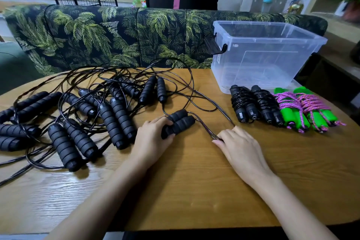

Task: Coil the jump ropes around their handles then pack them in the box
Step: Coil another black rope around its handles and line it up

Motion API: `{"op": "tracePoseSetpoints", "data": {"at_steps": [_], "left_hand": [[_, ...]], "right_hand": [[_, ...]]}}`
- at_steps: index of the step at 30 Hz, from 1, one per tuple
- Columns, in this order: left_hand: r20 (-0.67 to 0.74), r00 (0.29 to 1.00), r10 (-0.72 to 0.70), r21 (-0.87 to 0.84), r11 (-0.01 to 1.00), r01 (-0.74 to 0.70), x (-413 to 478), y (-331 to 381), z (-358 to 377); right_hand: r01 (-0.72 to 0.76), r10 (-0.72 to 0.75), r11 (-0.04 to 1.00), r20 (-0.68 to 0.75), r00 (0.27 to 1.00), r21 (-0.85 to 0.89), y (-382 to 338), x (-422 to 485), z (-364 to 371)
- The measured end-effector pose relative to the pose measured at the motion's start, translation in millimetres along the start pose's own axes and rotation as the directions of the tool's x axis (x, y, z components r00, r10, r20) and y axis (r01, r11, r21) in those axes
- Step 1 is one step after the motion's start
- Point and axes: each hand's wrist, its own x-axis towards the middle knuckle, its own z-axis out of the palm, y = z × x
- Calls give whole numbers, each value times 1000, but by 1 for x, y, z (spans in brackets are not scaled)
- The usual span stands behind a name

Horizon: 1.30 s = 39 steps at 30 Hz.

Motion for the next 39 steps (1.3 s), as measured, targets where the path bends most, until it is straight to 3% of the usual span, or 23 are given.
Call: {"op": "tracePoseSetpoints", "data": {"at_steps": [5,9,18,24,29,35,39], "left_hand": [[-13,998,-57,-72,996,56,4,2,0],[23,999,-32,-20,999,32,5,3,-5],[329,944,-11,144,989,-39,17,14,-29],[207,976,65,10,998,-68,20,2,-20],[161,986,39,-27,999,-35,17,-3,-16],[243,969,51,48,997,-64,15,-6,-9],[209,976,59,216,971,-105,13,-3,-6]], "right_hand": [[-2,3,987,-4,1000,160,-45,-5,2],[46,-40,976,-33,999,212,-85,1,5],[175,-170,981,-67,983,82,-114,6,16],[289,-297,946,34,954,143,-57,16,7],[215,-273,937,193,942,275,13,27,2],[67,-153,958,300,942,279,43,25,2],[28,-108,967,312,944,252,49,19,5]]}}
